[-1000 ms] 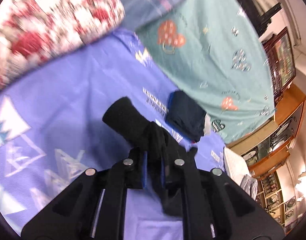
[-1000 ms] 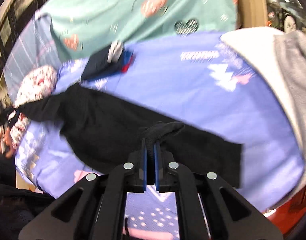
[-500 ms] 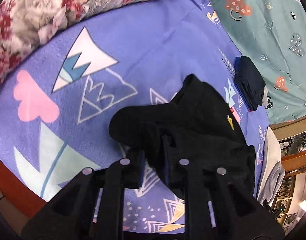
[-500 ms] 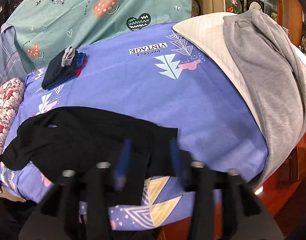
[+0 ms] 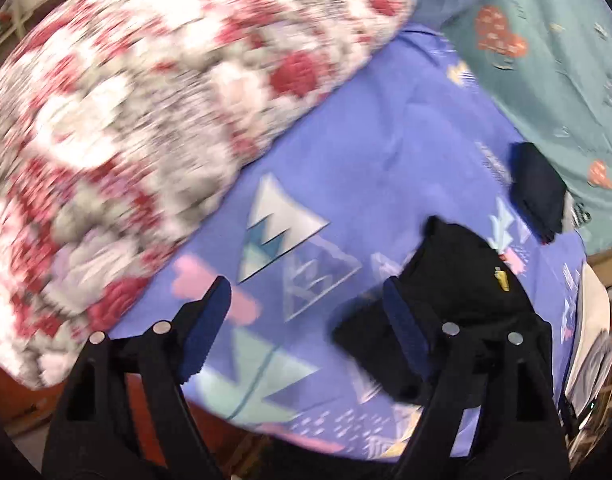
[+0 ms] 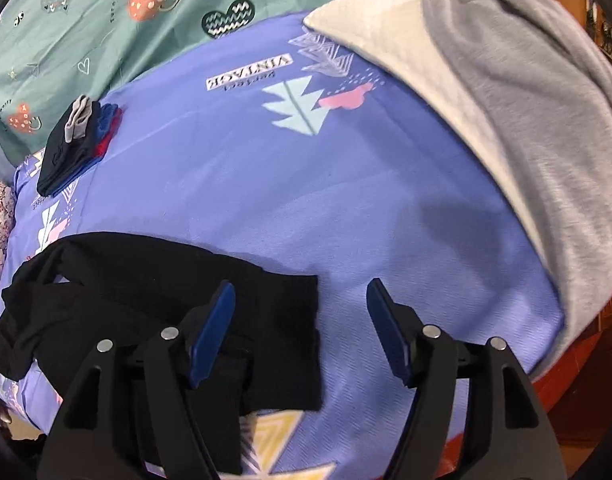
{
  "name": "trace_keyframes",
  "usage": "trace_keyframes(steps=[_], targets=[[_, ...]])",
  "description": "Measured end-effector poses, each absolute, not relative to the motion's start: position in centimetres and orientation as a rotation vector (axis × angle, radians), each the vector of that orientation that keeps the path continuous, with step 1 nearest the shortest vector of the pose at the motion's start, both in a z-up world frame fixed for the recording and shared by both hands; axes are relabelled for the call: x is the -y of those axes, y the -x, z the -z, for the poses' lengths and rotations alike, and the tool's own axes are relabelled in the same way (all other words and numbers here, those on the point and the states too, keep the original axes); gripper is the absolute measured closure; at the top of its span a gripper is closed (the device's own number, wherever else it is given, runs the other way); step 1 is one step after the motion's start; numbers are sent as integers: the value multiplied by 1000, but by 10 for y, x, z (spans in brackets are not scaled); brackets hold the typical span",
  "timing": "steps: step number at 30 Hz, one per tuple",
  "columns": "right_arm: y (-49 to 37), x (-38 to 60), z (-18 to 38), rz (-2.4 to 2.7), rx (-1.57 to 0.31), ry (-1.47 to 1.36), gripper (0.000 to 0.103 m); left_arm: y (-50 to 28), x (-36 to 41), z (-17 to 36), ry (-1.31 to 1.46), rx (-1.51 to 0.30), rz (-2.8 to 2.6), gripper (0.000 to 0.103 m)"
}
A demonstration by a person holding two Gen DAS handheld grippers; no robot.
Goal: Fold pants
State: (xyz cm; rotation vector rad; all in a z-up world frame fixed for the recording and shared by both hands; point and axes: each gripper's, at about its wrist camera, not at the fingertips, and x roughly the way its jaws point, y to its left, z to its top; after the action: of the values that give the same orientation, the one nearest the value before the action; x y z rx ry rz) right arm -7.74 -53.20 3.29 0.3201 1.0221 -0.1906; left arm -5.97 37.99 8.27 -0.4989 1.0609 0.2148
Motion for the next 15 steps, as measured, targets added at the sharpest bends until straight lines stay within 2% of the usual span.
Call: trace_keyframes(steps=[2,3,7,12,15], targets=[[68,527,-26,175,-1047,-327,34,22,-340,-80,440,-1061,-100,14],[66,525,-24,167,-1055,-335,34,4,-325,-77,405,-1072,-61,13],[63,520,-15,144,-1083,-367,34,-85,-242,-35,198,-1193,14,13],[64,512,-4,119,-1102,-394,34,-143,-192,7,12,-1262,33,14],[65,507,0,94,-1101,-401,34,-153,-181,25,-12,-1313,50,21]])
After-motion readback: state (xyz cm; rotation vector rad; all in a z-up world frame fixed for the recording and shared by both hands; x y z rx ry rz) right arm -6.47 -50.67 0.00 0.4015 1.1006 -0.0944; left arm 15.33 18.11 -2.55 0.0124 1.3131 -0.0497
